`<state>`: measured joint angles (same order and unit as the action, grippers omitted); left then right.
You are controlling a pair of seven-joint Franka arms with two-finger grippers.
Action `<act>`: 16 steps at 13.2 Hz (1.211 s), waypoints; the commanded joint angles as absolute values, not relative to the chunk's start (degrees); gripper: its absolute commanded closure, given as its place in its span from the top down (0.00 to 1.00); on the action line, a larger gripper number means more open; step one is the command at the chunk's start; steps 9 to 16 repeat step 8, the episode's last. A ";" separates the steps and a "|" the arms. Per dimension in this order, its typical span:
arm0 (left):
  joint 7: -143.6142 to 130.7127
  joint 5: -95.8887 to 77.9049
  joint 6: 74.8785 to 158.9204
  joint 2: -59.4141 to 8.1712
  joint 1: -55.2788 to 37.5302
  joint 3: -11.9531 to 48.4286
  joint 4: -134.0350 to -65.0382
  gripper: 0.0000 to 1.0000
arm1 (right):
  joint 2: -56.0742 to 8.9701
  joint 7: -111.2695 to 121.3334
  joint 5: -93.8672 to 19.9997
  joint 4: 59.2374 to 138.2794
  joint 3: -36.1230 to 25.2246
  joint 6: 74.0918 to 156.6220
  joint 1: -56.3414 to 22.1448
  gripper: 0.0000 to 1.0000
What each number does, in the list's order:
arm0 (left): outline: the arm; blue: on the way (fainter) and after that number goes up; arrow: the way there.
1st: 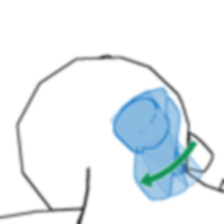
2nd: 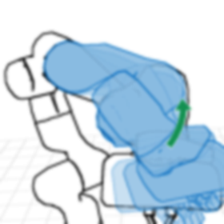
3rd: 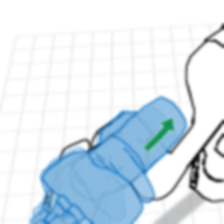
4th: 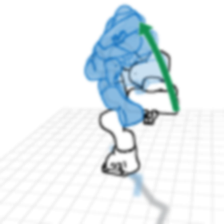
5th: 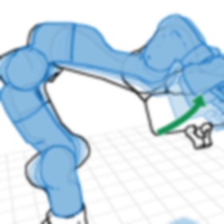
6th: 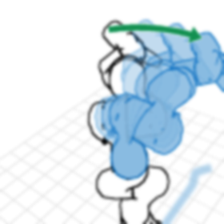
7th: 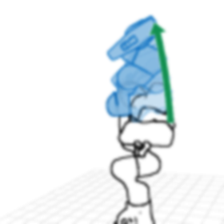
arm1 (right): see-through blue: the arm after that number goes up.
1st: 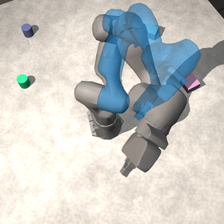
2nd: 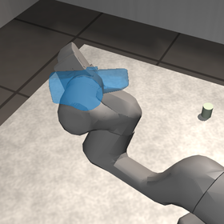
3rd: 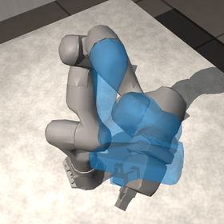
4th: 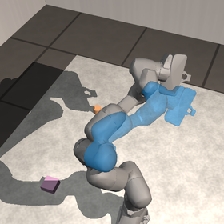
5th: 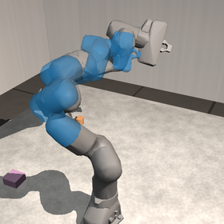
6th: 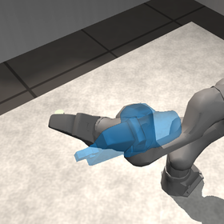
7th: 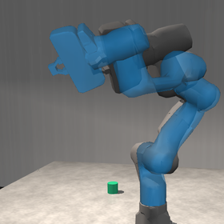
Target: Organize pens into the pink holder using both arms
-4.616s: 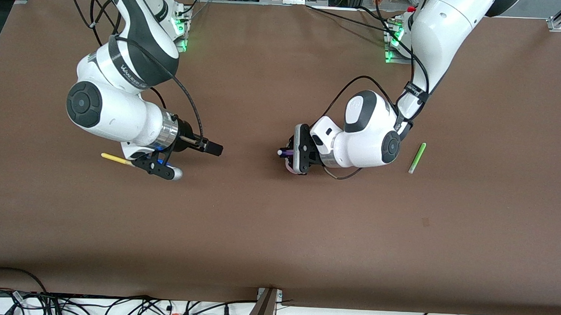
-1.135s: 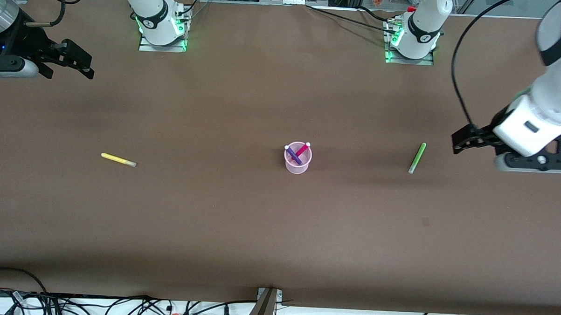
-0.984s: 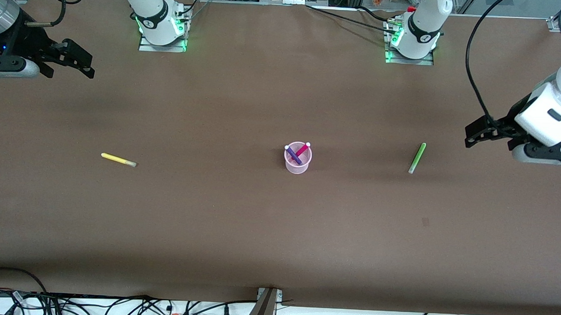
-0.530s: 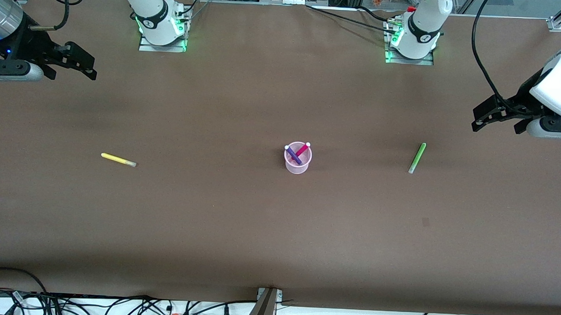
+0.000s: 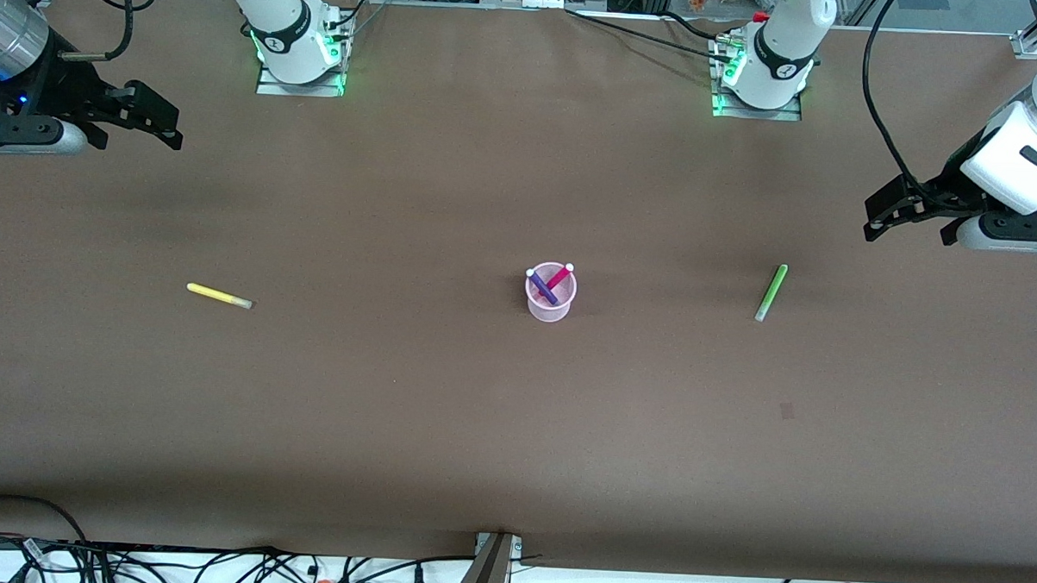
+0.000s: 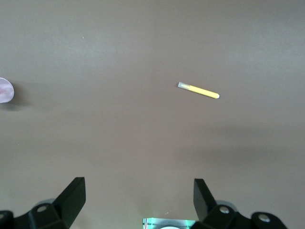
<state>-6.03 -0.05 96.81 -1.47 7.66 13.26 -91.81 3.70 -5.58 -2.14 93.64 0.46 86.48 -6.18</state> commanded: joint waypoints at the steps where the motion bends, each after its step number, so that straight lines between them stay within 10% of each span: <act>1: -4.75 -0.44 97.21 -2.72 8.09 13.62 -90.44 1.00 | 3.78 -4.83 -2.11 93.25 0.44 84.82 -6.33 1.00; 16: -4.57 0.97 93.43 -2.81 7.82 13.80 -90.53 1.00 | 4.04 -0.81 -1.76 93.60 0.26 84.20 -6.24 1.00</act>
